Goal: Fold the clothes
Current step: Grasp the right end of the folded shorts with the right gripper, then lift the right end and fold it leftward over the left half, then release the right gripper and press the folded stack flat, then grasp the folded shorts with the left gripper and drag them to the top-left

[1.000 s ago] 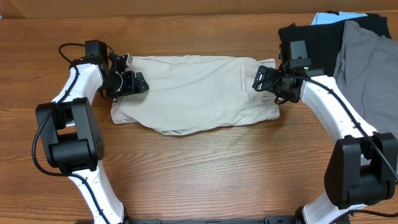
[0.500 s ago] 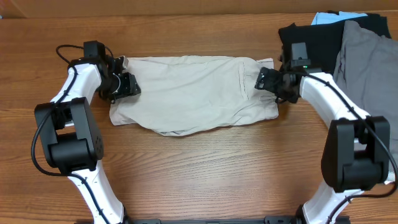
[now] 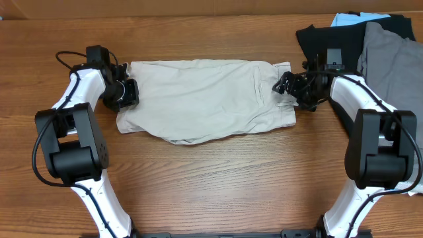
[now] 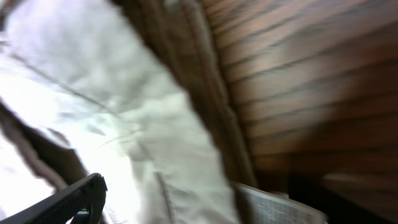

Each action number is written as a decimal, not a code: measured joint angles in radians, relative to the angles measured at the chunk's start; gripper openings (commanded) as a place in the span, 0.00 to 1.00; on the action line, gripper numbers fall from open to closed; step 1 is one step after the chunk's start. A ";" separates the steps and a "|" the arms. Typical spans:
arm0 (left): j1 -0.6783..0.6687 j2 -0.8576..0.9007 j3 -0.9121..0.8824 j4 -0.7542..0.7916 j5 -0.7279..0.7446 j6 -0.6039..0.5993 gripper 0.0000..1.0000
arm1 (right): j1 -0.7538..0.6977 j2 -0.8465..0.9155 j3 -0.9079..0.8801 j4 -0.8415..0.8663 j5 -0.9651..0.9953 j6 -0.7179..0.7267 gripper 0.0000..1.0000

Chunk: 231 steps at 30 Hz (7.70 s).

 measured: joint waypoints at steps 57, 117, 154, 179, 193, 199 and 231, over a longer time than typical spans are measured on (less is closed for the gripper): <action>-0.222 0.013 -0.007 0.010 0.195 -0.134 0.04 | 0.089 -0.246 0.100 -0.175 -0.157 -0.069 0.04; -0.215 0.034 -0.026 0.092 0.259 -0.021 0.04 | -0.062 -0.266 0.331 -0.488 -0.036 -0.202 0.04; -0.227 -0.008 -0.125 0.233 0.263 -0.167 0.04 | 0.644 0.042 0.337 -0.057 0.246 0.236 0.75; -0.032 0.034 0.493 -0.613 0.194 0.027 0.36 | 0.520 -0.175 0.353 -0.206 0.133 0.216 0.49; -0.043 0.033 0.757 -0.682 0.179 0.058 0.48 | 0.718 -0.006 0.232 -0.137 0.139 0.283 0.06; -0.043 0.033 0.757 -0.682 0.156 0.058 0.48 | 0.791 0.086 0.229 -0.138 0.098 0.290 0.06; -0.222 0.032 0.255 -0.447 0.054 0.049 1.00 | 0.183 -0.107 0.344 -0.415 0.081 0.152 1.00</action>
